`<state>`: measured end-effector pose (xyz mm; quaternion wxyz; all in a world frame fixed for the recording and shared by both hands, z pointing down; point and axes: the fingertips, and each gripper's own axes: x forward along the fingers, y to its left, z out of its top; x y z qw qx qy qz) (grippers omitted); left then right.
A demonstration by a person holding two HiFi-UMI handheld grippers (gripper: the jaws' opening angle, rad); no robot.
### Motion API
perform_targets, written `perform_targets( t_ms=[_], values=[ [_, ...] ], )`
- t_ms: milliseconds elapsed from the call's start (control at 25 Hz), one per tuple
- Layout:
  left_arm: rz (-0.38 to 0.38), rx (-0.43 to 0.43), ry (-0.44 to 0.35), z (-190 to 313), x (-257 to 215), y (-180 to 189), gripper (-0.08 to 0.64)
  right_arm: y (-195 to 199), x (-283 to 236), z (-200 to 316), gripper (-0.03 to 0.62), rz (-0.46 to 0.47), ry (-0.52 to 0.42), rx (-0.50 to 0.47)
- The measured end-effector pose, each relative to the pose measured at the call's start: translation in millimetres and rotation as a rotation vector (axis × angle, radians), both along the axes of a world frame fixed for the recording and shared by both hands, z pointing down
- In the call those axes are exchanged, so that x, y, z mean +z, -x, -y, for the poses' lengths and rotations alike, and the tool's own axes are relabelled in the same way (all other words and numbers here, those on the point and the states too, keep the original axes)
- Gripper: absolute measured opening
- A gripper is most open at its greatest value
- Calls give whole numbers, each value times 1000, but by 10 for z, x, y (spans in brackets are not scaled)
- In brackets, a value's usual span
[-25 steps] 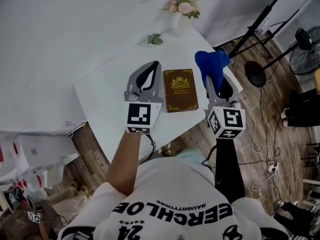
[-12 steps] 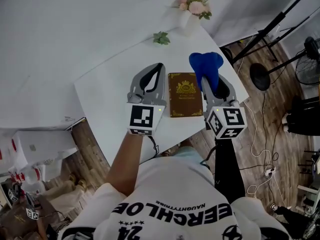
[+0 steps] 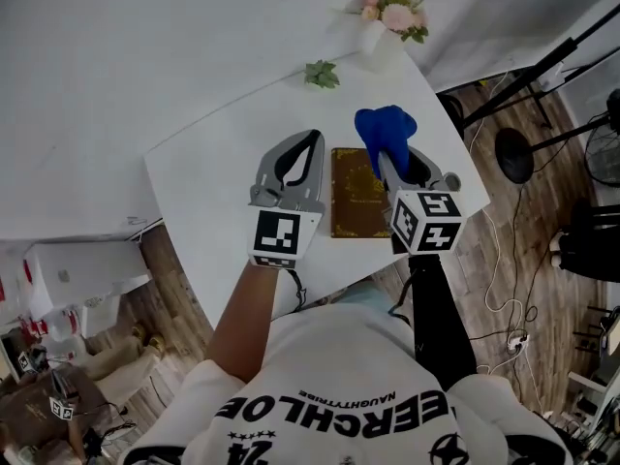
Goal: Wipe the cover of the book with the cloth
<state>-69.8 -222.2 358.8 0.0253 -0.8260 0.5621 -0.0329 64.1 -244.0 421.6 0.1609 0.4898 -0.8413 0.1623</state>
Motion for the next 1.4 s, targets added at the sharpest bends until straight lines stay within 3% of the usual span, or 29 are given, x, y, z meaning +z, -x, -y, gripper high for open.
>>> perform_targets(
  t_ms=[680, 840, 1080, 1400],
  values=[
    [11, -76, 112, 206, 432, 220, 58, 675, 1526, 39, 129, -174, 402, -235],
    [10, -82, 126, 200, 484, 213, 58, 745, 1663, -32, 129, -198, 426, -273],
    [10, -71, 126, 227, 493, 137, 58, 517, 1643, 24, 129, -218, 420, -230],
    [-6, -43, 129, 230, 495, -16, 58, -224, 1658, 100, 129, -229, 430, -70]
  ],
)
